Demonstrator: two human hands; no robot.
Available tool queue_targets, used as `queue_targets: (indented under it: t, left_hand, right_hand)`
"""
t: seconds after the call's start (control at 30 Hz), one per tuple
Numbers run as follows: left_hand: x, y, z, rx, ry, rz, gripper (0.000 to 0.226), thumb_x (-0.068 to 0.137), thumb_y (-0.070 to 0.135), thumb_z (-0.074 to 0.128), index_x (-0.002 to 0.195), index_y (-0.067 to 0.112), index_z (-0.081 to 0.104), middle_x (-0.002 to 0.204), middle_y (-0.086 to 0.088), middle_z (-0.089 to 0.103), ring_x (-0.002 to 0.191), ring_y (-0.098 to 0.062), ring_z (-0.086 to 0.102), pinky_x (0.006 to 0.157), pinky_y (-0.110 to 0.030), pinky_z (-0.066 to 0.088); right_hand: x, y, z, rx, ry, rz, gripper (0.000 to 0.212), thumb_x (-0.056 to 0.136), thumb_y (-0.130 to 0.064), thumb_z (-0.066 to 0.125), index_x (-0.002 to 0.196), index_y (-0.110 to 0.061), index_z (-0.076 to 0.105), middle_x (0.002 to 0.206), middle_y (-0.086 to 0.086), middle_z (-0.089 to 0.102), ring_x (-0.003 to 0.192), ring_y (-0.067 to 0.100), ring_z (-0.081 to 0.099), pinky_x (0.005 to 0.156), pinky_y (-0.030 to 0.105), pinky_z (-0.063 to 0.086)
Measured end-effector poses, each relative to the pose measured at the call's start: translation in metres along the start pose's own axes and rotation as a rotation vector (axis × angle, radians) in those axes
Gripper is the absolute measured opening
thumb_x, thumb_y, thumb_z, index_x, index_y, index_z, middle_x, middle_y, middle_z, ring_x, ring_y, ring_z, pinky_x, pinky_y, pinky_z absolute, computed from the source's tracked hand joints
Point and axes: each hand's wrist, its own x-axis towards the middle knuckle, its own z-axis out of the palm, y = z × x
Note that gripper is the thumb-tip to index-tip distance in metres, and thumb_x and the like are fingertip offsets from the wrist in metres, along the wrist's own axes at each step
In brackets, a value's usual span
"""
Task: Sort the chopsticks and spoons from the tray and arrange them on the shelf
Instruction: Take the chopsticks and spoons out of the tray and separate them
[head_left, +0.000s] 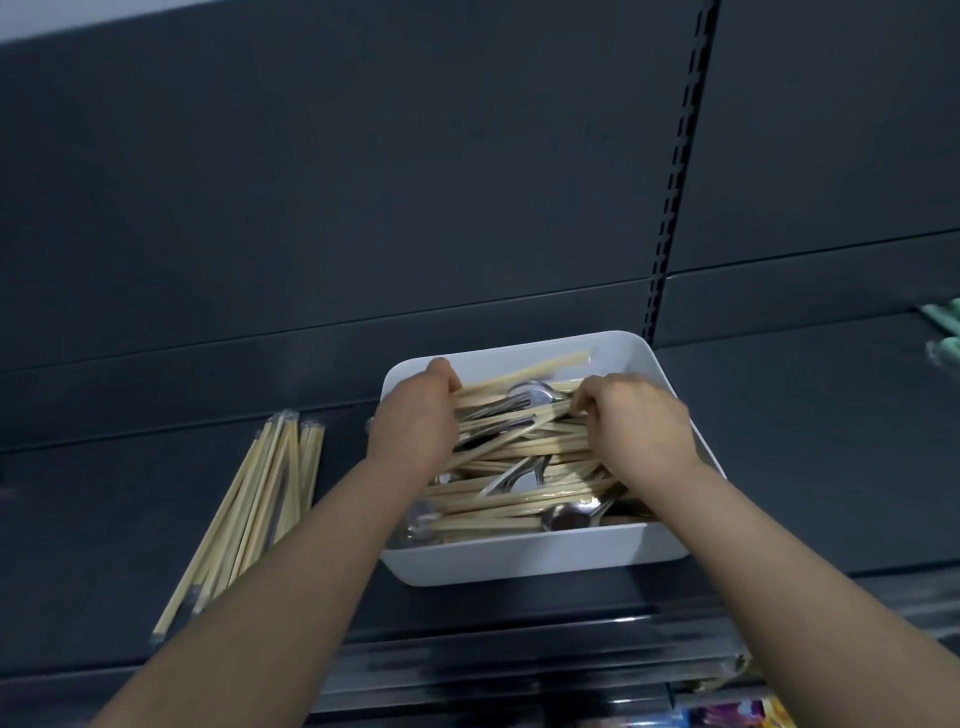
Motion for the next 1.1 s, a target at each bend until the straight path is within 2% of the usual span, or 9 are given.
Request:
queue_targets:
  t: [0.13,0.23,0.4,0.6,0.7,0.87,0.93,1.0,1.1]
  left_hand:
    - [0.001,-0.001,-0.008,-0.232,0.040,-0.081,0.004,0.096,0.019,0.051,0.093,0.021,0.051,0.089,0.001,0.063,0.080,-0.022,0.060,0.072,-0.044,0.053]
    - [-0.001,-0.003,-0.006,-0.366,0.024,-0.133,0.011,0.094,0.017,0.051,0.087,0.025,0.051,0.087,0.003,0.066,0.079,-0.020,0.064,0.074,-0.047,0.055]
    - [-0.003,-0.008,0.004,-0.389,-0.036,-0.162,0.012,0.096,0.014,0.049,0.090,0.023,0.054,0.083,0.005,0.067,0.078,-0.019,0.065,0.076,-0.046,0.055]
    - [-0.001,0.002,0.013,-0.278,-0.234,-0.095,0.006,0.087,0.020,0.065,0.084,0.021,0.059,0.080,0.002,0.063,0.078,-0.021,0.059,0.066,-0.030,0.048]
    - [-0.002,0.008,0.021,-0.147,-0.347,-0.049,0.006,0.081,0.019,0.072,0.083,0.021,0.067,0.086,-0.001,0.069,0.088,-0.023,0.064,0.079,-0.032,0.053]
    - [-0.001,0.008,0.029,0.047,-0.366,0.043,0.011,0.083,0.016,0.069,0.093,0.019,0.074,0.100,-0.004,0.071,0.097,-0.023,0.064,0.083,-0.028,0.049]
    - [0.001,0.006,0.026,-0.060,-0.358,0.030,0.004,0.086,0.019,0.068,0.085,0.021,0.071,0.088,0.000,0.070,0.089,-0.022,0.064,0.075,-0.027,0.046]
    - [0.007,0.003,0.019,-0.207,-0.317,0.000,0.015,0.089,0.021,0.065,0.075,0.021,0.060,0.073,0.004,0.060,0.078,-0.023,0.058,0.065,-0.028,0.040]
    - [0.011,0.000,-0.005,-0.545,-0.222,-0.106,0.014,0.093,0.019,0.058,0.079,0.017,0.056,0.075,-0.002,0.058,0.070,-0.022,0.053,0.062,-0.034,0.047]
  right_hand:
    - [0.018,-0.012,0.011,-0.109,-0.195,-0.122,0.047,0.086,0.000,0.045,0.125,-0.024,0.056,0.117,0.004,0.060,0.111,0.027,0.054,0.083,0.034,0.043]
    - [0.023,-0.014,0.018,-0.231,-0.223,-0.144,0.037,0.088,-0.009,0.052,0.120,-0.024,0.059,0.116,0.002,0.060,0.113,0.025,0.052,0.092,0.040,0.039]
    - [0.020,-0.005,0.005,-0.127,-0.227,-0.041,0.021,0.089,-0.021,0.058,0.105,-0.030,0.070,0.106,0.001,0.065,0.104,0.025,0.057,0.081,0.032,0.044]
    - [0.005,0.007,-0.023,0.005,-0.177,0.129,0.013,0.089,-0.012,0.054,0.100,-0.011,0.059,0.091,0.008,0.058,0.084,0.032,0.056,0.066,0.033,0.044]
    - [-0.007,0.007,-0.028,0.081,-0.145,0.166,0.021,0.089,-0.005,0.050,0.108,-0.010,0.056,0.085,0.007,0.054,0.079,0.031,0.054,0.064,0.034,0.045]
    - [-0.017,0.006,-0.027,0.252,-0.165,0.213,0.041,0.092,-0.004,0.046,0.131,-0.015,0.049,0.110,0.011,0.063,0.094,0.029,0.057,0.067,0.028,0.039]
    - [-0.018,0.005,-0.028,0.302,-0.133,0.211,0.038,0.092,-0.006,0.043,0.129,-0.016,0.049,0.109,0.009,0.064,0.094,0.028,0.057,0.068,0.028,0.038]
    - [-0.017,0.000,-0.031,0.386,-0.069,0.215,0.031,0.094,-0.008,0.041,0.121,-0.018,0.051,0.100,0.005,0.066,0.086,0.025,0.058,0.064,0.031,0.041]
    - [-0.012,-0.020,-0.040,0.532,0.017,0.213,0.020,0.094,-0.013,0.041,0.108,-0.022,0.052,0.084,0.000,0.065,0.075,0.022,0.060,0.063,0.036,0.048]
